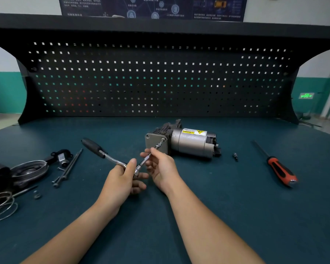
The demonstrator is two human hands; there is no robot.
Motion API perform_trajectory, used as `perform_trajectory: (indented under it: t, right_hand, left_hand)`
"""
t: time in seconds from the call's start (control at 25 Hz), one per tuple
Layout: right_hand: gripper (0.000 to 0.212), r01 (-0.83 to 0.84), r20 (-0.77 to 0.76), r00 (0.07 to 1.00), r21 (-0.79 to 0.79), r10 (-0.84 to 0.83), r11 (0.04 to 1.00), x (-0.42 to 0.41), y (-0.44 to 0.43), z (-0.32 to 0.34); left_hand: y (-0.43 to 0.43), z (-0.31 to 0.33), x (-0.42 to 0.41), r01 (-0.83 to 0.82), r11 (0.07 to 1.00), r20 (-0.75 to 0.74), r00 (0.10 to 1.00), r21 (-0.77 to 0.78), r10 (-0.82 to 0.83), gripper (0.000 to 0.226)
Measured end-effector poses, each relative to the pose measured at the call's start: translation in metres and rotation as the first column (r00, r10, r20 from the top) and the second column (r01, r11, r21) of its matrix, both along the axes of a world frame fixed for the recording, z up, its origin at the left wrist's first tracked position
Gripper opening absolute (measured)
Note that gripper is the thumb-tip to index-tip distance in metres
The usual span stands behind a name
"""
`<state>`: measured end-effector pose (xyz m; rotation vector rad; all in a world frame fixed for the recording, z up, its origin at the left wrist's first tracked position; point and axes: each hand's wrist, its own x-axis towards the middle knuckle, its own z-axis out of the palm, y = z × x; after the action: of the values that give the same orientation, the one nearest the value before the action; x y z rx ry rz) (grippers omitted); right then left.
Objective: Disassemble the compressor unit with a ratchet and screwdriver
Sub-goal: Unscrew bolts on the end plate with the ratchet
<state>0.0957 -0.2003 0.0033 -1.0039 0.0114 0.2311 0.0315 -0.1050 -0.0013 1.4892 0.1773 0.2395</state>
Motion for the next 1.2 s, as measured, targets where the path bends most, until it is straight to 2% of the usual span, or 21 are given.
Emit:
perform_trajectory:
  t: [0.04, 0.08, 0.16, 0.2, 0.24, 0.28, 0.32, 0.36, 0.44, 0.48, 0.52, 0.6, 0.68, 0.88, 0.96, 1.0, 1.04, 1.08, 1.12, 1.16, 1.2]
  right_hand:
    - [0.024, 0.006, 0.006, 1.000, -0.013, -0.006, 1.000, 0.000, 0.001, 0.000]
    - [0.024, 0.011, 0.007, 1.000, -0.019, -0.011, 1.000, 0.001, 0.002, 0.000]
    - [0.025, 0.019, 0.008, 1.000, -0.004, -0.019, 1.000, 0.002, 0.004, 0.000]
    - [0.026, 0.019, 0.016, 1.000, -0.006, -0.019, 1.000, 0.003, 0.005, 0.000]
    - [0.026, 0.020, 0.027, 0.999, -0.024, -0.019, 1.000, 0.003, 0.006, 0.000]
    - [0.025, 0.018, 0.033, 0.999, -0.036, -0.017, 0.999, 0.004, 0.006, 0.000]
    - [0.025, 0.013, 0.026, 1.000, -0.023, -0.013, 1.000, 0.004, 0.006, -0.001]
    - [0.025, 0.006, 0.007, 1.000, 0.009, -0.007, 1.000, 0.004, 0.005, -0.001]
    - [0.026, -0.019, -0.037, 0.999, 0.057, 0.021, 0.998, 0.004, 0.003, -0.001]
    - [0.026, -0.040, -0.053, 0.998, 0.080, 0.044, 0.996, 0.004, 0.002, -0.001]
    - [0.026, -0.059, -0.057, 0.996, 0.100, 0.065, 0.993, 0.003, 0.000, 0.000]
    - [0.024, -0.078, -0.041, 0.996, 0.096, 0.082, 0.992, 0.002, -0.001, 0.000]
    - [0.024, -0.070, -0.028, 0.997, 0.068, 0.072, 0.995, 0.002, 0.000, 0.000]
    - [0.025, -0.016, -0.025, 1.000, 0.060, 0.017, 0.998, 0.002, 0.000, -0.001]
    - [0.025, -0.005, -0.027, 1.000, 0.056, 0.006, 0.998, 0.002, 0.001, -0.002]
    - [0.025, 0.002, -0.029, 1.000, 0.061, -0.001, 0.998, 0.001, 0.002, -0.002]
    - [0.026, 0.012, -0.032, 0.999, 0.072, -0.010, 0.997, 0.002, 0.002, -0.002]
    - [0.026, 0.018, -0.030, 0.999, 0.083, -0.016, 0.996, 0.002, 0.002, -0.002]
    - [0.026, 0.018, -0.022, 1.000, 0.086, -0.016, 0.996, 0.001, 0.002, -0.003]
    - [0.025, 0.012, -0.014, 1.000, 0.083, -0.011, 0.997, 0.000, 0.002, -0.002]
    - [0.025, 0.007, -0.014, 1.000, 0.078, -0.005, 0.997, 0.000, 0.002, -0.002]
  left_hand:
    - [0.002, -0.001, -0.002, -0.021, 0.993, 0.049, 0.999, 0.120, 0.015, 0.015]
    - [0.006, 0.000, -0.004, -0.065, 0.938, 0.124, 0.992, 0.340, 0.024, 0.009]
    - [0.014, -0.003, -0.007, -0.200, 0.632, 0.304, 0.951, 0.749, -0.059, 0.020]
    - [0.014, -0.004, -0.009, -0.243, 0.481, 0.344, 0.929, 0.842, -0.134, 0.028]
    - [0.014, -0.004, -0.010, -0.255, 0.384, 0.341, 0.924, 0.888, -0.175, 0.035]
    - [0.013, -0.004, -0.010, -0.265, 0.354, 0.346, 0.919, 0.897, -0.188, 0.037]
    - [0.012, -0.004, -0.009, -0.272, 0.380, 0.361, 0.915, 0.884, -0.183, 0.034]
    - [0.011, -0.005, -0.009, -0.267, 0.467, 0.374, 0.915, 0.843, -0.152, 0.026]
    - [0.006, -0.004, -0.003, -0.159, 0.730, 0.266, 0.963, 0.664, -0.032, 0.016]
    - [0.003, -0.001, 0.001, -0.073, 0.878, 0.155, 0.988, 0.473, -0.002, 0.018]
    - [0.002, 0.000, 0.004, -0.011, 0.970, 0.063, 0.998, 0.242, -0.005, 0.024]
    - [0.001, 0.003, 0.006, 0.032, 0.998, -0.020, 0.999, -0.052, -0.033, 0.035]
    - [0.003, 0.006, 0.005, 0.055, 0.997, -0.049, 0.997, -0.048, -0.057, 0.038]
    - [0.009, -0.003, 0.005, 0.049, 0.944, -0.001, 0.999, 0.328, -0.051, 0.028]
    - [0.014, -0.001, 0.000, 0.033, 0.839, 0.076, 0.993, 0.543, -0.088, 0.015]
    - [0.016, 0.001, -0.005, 0.004, 0.699, 0.110, 0.987, 0.715, -0.118, 0.023]
    - [0.016, 0.002, -0.008, -0.085, 0.487, 0.186, 0.969, 0.869, -0.163, 0.032]
    - [0.017, 0.000, -0.009, -0.208, 0.260, 0.270, 0.935, 0.943, -0.232, 0.039]
    - [0.015, -0.001, -0.010, -0.317, 0.103, 0.333, 0.900, 0.943, -0.281, 0.046]
    - [0.012, 0.001, -0.012, -0.325, 0.019, 0.318, 0.908, 0.945, -0.273, 0.051]
    - [0.010, 0.002, -0.011, -0.270, 0.022, 0.267, 0.935, 0.963, -0.231, 0.052]
